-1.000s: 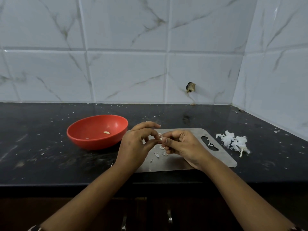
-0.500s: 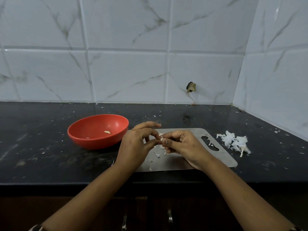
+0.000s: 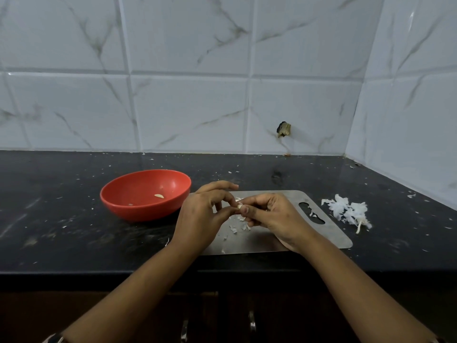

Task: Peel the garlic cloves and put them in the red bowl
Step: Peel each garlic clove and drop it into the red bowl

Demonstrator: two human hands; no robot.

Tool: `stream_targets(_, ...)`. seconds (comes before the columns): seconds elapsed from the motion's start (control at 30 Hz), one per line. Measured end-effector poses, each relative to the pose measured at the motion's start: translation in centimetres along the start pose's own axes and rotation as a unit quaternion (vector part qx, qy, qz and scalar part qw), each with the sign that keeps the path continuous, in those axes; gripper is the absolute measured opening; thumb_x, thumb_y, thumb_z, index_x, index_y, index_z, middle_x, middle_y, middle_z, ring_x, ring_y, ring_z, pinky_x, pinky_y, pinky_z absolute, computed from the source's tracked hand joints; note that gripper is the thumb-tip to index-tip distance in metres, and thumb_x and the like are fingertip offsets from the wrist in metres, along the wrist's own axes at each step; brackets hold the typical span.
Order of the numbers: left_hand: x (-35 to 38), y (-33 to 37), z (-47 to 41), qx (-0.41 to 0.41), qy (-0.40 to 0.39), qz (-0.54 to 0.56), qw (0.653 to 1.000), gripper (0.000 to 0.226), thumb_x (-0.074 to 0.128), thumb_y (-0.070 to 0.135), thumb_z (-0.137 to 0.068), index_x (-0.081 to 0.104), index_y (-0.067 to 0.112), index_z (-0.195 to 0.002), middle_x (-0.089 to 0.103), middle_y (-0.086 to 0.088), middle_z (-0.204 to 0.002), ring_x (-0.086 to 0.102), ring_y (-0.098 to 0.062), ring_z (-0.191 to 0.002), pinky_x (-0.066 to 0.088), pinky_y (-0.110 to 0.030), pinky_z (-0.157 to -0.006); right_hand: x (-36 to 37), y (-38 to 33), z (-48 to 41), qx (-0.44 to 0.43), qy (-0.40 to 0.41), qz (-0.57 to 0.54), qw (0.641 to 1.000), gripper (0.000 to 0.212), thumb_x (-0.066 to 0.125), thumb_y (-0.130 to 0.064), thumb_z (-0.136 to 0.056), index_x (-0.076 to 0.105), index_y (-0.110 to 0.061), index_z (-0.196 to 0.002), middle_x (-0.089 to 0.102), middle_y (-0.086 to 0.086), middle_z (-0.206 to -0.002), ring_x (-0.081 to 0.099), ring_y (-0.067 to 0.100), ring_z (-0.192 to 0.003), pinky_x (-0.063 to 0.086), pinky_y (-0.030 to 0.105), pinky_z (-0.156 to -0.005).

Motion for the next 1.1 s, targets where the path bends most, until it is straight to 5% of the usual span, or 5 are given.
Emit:
stream_targets(0.57, 0.66, -0.34, -0.02, 0.027, -0.022, -0.012, 0.999, 0.011, 0.078, 0.015, -0.077, 0.068, 0.018, -0.079, 0.059, 0.021, -0.099, 0.055, -0.014, -0.067, 0.047, -0.020, -0.060, -0.20, -0.24, -0.32, -0.027, 0.036, -0.037, 0.998, 0.026, 0.073, -0.021, -0.071, 0.068, -0.011, -0.094, 0.067, 0.004, -0.074, 0.062, 0.011, -0.068, 0.053, 0.021, -0.062)
stream_targets(0.73, 0.51, -0.82, 0.09, -0.029, -0.015, -0.009, 0.999, 0.010, 0.078, 0.017, -0.077, 0.069, 0.020, -0.080, 0.068, 0.017, -0.082, 0.059, -0.012, -0.060, 0.049, -0.024, -0.059, -0.37, -0.17, -0.37, -0.028, 0.044, -0.038, 0.998, 0.022, 0.075, -0.014, -0.074, 0.065, -0.009, -0.092, 0.068, 0.003, -0.075, 0.063, 0.011, -0.071, 0.054, 0.022, -0.066)
stream_targets(0.87, 0.60, -0.90, 0.15, -0.037, -0.028, 0.003, 0.999, 0.011, 0.072, 0.009, -0.083, 0.073, 0.018, -0.089, 0.068, 0.016, -0.077, 0.059, 0.005, -0.059, 0.044, -0.009, -0.061, -0.38, 0.01, -0.40, -0.023, 0.045, -0.032, 0.998, 0.013, 0.072, -0.006, -0.081, 0.063, -0.008, -0.091, 0.065, 0.001, -0.071, 0.061, 0.008, -0.067, 0.054, 0.021, -0.064)
stream_targets(1.1, 0.67, -0.80, 0.13, -0.039, -0.056, 0.013, 0.998, 0.011, 0.068, 0.019, -0.087, 0.074, 0.023, -0.096, 0.072, 0.010, -0.078, 0.063, -0.003, -0.059, 0.051, -0.020, -0.060, -0.27, 0.02, -0.37, -0.030, 0.035, -0.023, 0.999, 0.012, 0.070, -0.004, -0.084, 0.065, -0.009, -0.094, 0.063, 0.002, -0.069, 0.059, 0.008, -0.065, 0.054, 0.022, -0.065)
Point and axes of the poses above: each hand's wrist, its own z-axis away from the middle knuckle, its own x-axis out of the palm, y = z × x, the point moved 3 cm from there along -z, towards the middle knuckle
